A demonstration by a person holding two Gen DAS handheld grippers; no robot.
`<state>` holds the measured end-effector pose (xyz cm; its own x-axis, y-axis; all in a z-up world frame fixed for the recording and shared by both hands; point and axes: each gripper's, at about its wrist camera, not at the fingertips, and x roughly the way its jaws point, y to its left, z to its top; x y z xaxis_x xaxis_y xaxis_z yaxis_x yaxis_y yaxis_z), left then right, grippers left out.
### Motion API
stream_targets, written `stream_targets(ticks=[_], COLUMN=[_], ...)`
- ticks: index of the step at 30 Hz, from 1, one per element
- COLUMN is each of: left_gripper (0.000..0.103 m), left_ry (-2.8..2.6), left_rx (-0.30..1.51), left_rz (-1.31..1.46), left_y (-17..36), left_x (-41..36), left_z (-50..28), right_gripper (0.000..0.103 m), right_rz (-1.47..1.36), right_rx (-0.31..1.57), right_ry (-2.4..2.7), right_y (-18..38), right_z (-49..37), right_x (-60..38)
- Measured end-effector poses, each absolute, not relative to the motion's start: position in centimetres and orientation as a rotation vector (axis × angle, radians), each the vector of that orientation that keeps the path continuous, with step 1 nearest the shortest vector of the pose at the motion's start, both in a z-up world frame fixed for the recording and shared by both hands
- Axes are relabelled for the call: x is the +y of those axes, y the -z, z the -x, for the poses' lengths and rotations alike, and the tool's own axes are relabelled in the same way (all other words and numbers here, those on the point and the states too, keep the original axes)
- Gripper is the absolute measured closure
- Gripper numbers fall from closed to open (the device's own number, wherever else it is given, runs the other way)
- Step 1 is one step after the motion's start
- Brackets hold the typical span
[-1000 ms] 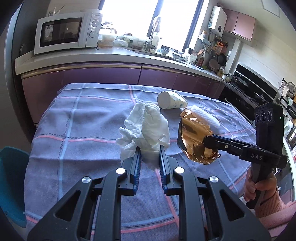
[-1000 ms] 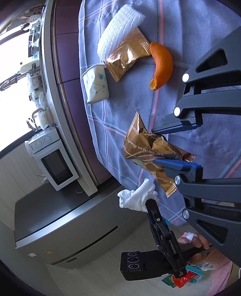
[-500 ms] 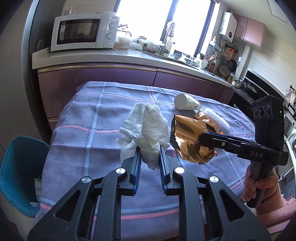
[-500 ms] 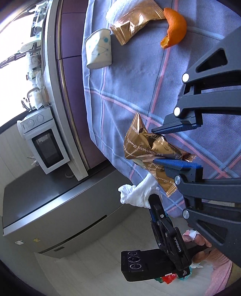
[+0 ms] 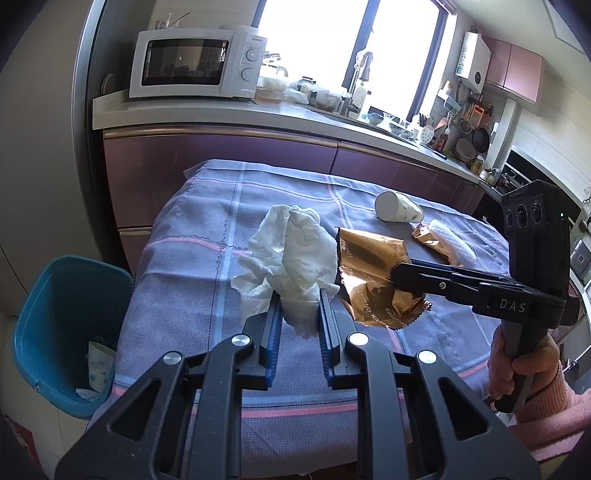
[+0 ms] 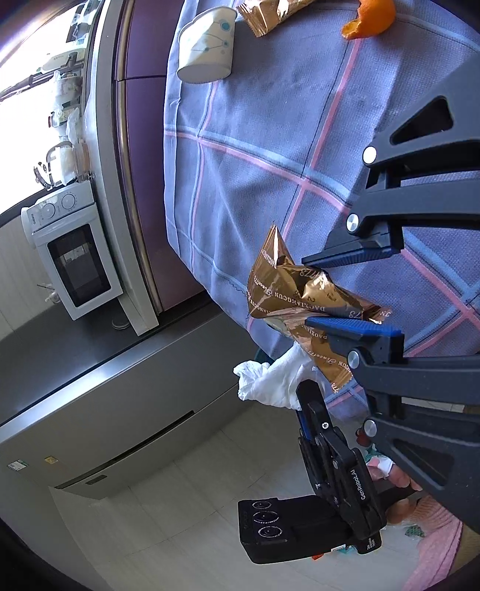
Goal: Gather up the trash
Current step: 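Carry the tissue and gold wrapper in both grippers over the teal bin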
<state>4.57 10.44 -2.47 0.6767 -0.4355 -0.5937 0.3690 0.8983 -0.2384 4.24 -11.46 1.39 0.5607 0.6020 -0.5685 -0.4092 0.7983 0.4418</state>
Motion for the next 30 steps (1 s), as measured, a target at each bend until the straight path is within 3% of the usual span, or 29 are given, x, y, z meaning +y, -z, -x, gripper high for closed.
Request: stream_targets(ticks=[30], left_gripper=[0.084], left_ry=[0.245], left_rx=[0.684], left_rz=[0.173], left_y=[3.3], left_x=[18.8], left_z=[-3.9], right_gripper=[0.078], right_rz=[-0.158], right_rx=[0.797], right_ry=[-0.746], right_y=[-1.5], right_z=[-7.1], right_x=[-3.4])
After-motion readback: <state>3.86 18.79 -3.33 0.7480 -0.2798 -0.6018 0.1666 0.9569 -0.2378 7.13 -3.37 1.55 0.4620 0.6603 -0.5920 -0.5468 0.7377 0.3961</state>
